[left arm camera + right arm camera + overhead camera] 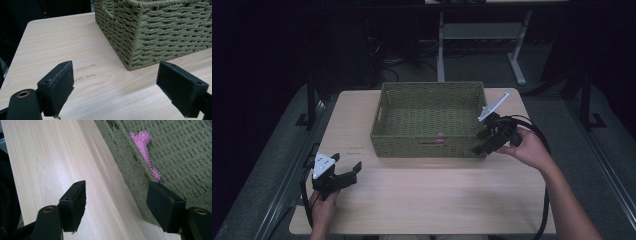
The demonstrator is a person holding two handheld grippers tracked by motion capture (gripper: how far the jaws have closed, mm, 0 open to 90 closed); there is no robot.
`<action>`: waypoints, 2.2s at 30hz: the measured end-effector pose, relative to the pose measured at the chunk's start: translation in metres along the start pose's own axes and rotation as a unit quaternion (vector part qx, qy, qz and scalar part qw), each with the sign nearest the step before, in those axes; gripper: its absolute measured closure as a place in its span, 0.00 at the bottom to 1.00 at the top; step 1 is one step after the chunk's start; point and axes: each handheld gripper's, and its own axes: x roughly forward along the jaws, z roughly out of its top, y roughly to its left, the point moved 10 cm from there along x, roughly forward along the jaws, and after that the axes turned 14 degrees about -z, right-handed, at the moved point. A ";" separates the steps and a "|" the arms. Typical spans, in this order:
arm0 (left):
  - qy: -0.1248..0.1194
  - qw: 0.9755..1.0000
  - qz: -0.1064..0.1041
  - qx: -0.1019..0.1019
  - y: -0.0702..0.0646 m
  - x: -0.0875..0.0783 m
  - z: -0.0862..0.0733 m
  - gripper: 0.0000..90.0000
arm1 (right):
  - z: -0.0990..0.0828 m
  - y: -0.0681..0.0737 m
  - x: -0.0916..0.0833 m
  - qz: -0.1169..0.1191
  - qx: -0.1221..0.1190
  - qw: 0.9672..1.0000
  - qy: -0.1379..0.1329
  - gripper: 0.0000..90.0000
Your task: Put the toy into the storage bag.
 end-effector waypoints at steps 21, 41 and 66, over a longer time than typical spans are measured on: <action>0.001 1.000 0.000 0.000 0.000 0.000 0.000 0.15 | -0.025 0.016 0.007 0.006 0.008 1.000 -0.005 0.34; 0.002 1.000 0.001 0.000 0.000 0.000 -0.001 0.15 | -0.053 0.029 0.019 0.014 0.022 1.000 0.001 0.34; 0.001 1.000 0.000 0.001 0.000 0.000 -0.001 0.15 | -0.086 0.041 0.027 0.018 0.049 0.999 -0.002 0.33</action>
